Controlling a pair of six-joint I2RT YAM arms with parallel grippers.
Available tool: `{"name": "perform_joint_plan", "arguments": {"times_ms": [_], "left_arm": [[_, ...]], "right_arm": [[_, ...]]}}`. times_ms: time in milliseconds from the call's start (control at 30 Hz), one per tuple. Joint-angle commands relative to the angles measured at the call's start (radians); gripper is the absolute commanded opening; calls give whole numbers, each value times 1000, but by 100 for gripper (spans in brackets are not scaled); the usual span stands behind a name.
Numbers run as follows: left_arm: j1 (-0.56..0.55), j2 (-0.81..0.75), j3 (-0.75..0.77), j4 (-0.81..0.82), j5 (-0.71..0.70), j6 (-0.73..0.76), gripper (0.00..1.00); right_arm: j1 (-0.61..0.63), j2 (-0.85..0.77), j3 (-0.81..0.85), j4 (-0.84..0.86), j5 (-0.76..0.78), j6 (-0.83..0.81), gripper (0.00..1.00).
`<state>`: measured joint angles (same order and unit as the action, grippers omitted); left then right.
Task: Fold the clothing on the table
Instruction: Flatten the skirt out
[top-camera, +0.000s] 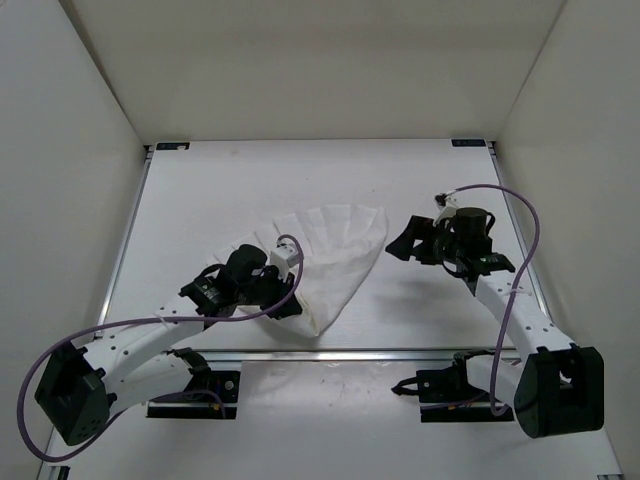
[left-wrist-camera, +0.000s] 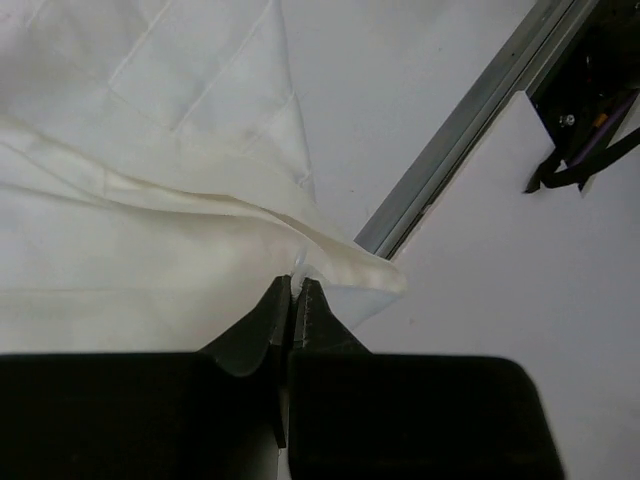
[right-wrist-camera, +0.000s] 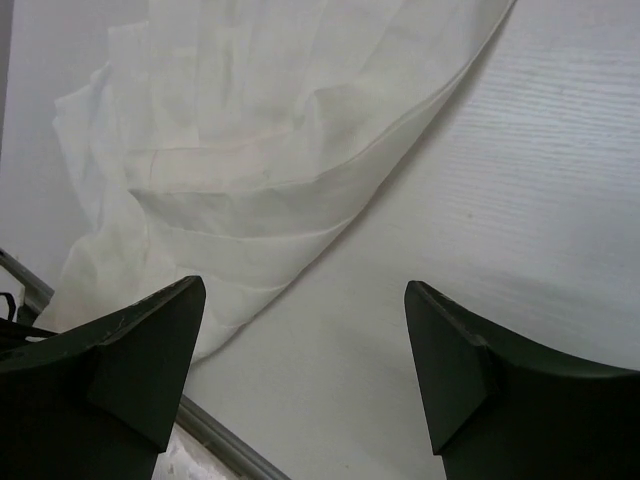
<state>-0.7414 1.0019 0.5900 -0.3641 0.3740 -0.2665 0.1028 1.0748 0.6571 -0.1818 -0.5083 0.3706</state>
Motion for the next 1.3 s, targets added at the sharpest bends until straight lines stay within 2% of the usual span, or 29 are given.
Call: {"name": "perform_joint_plan", "arguments": {"times_ms": [0, 200, 333, 467, 633, 967, 1167, 1267], "left_arm": [[16, -19, 33, -1, 52, 20, 0], [33, -29, -5, -21, 1, -74, 0], [118, -92, 14, -201, -159, -219, 0], [234, -183, -42, -249, -165, -289, 0], [211, -183, -79, -236, -150, -315, 0], [231, -155, -93, -213, -104, -287, 0], [238, -172, -87, -217, -98, -275, 0], [228, -177, -87, -228, -96, -275, 0]], "right_arm": [[72, 45, 64, -28, 20, -4, 79], [260, 223, 235, -47, 67, -48, 79], [340, 382, 396, 2, -44, -174, 76], [388, 537, 504, 13, -136, -300, 72], [455, 707, 647, -96, -194, -447, 72], [564, 810, 642, -1, -279, -440, 74], [611, 853, 668, 10, -129, -513, 74], [615, 881, 709, 30, -104, -524, 74]]}}
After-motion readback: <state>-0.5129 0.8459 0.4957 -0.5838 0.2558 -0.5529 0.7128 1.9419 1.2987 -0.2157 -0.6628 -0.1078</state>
